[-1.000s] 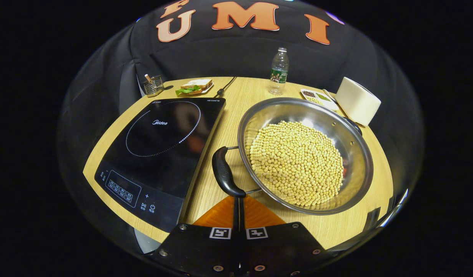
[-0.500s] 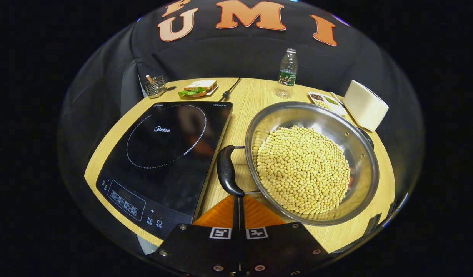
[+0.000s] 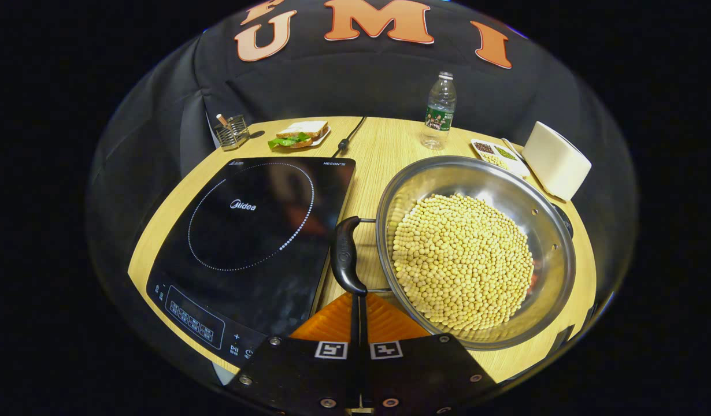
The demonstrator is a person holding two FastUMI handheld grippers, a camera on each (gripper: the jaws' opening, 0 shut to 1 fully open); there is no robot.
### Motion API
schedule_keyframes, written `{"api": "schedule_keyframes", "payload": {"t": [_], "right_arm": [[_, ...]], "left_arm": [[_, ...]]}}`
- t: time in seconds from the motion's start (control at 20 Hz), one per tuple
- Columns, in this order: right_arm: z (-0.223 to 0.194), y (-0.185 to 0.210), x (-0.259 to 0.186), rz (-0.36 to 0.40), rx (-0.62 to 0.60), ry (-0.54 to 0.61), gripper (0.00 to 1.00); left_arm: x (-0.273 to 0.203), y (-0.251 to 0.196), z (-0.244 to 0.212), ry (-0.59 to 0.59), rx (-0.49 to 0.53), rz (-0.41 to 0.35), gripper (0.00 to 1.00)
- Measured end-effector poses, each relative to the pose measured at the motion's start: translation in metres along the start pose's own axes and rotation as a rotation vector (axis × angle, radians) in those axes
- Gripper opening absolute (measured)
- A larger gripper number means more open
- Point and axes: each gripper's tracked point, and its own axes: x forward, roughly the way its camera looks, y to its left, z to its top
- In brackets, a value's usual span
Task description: First push the handle of the pot to place it horizontally, then grasp the pot with both hands and set it on the induction cooktop.
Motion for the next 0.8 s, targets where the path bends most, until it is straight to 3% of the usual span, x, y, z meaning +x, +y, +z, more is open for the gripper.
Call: {"api": "schedule_keyframes", "payload": {"t": [0.55,0.8], "right_arm": [[0.014,0.006,0.01,-0.007,0.021,0.004,0.0],[0.018,0.007,0.013,-0.022,0.038,-0.011,0.0]], "left_arm": [[-0.002,0.005,0.006,0.011,-0.02,0.007,0.98],[-0.002,0.002,0.007,0.008,0.0,-0.039,0.98]]}}
